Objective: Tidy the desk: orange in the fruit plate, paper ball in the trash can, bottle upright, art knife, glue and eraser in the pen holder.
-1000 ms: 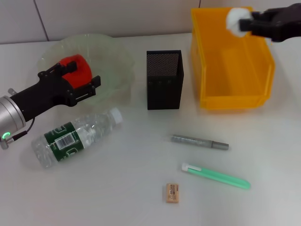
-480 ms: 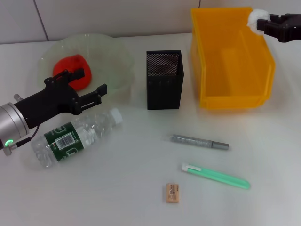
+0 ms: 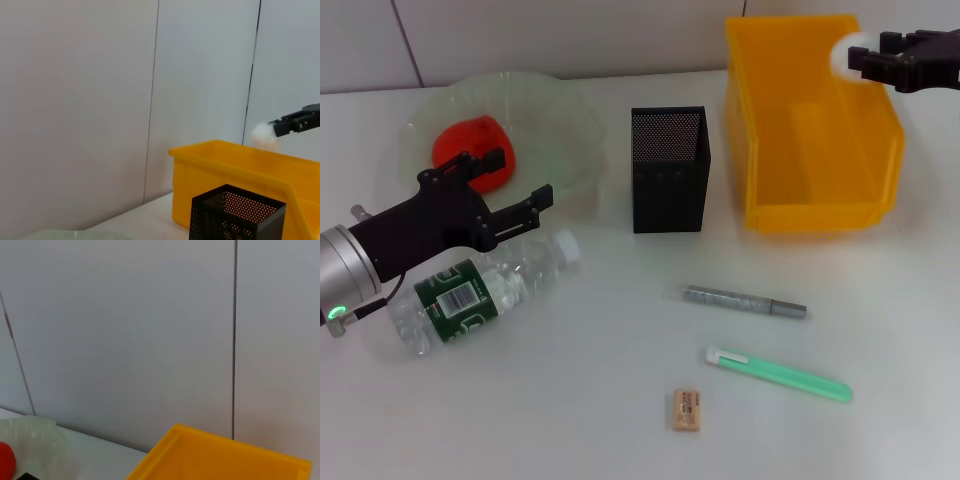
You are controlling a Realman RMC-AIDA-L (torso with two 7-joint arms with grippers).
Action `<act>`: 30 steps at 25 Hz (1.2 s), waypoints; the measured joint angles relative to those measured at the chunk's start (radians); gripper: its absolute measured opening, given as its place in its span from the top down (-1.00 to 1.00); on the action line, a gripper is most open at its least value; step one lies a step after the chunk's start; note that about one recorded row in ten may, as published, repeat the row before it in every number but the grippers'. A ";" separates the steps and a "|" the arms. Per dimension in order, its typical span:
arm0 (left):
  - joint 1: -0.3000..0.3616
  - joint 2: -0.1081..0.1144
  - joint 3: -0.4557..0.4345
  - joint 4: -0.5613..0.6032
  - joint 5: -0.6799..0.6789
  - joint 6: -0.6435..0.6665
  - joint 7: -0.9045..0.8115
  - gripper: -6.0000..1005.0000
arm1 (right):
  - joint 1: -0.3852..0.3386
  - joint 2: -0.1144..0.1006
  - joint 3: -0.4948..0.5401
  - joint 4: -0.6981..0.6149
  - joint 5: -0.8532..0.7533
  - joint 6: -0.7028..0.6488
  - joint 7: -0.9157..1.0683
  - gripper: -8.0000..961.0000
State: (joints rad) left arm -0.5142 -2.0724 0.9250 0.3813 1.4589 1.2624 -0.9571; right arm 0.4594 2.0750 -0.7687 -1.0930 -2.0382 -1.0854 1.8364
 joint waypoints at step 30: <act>0.098 0.004 0.270 0.218 0.018 0.090 -0.125 -0.66 | -0.209 0.001 0.011 0.153 0.337 -0.706 -0.509 -0.65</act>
State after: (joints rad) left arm -0.4158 -2.0685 1.1952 0.5992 1.4764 1.3526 -1.0821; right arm 0.2502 2.0756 -0.7576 -0.9401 -1.7010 -1.7918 1.3270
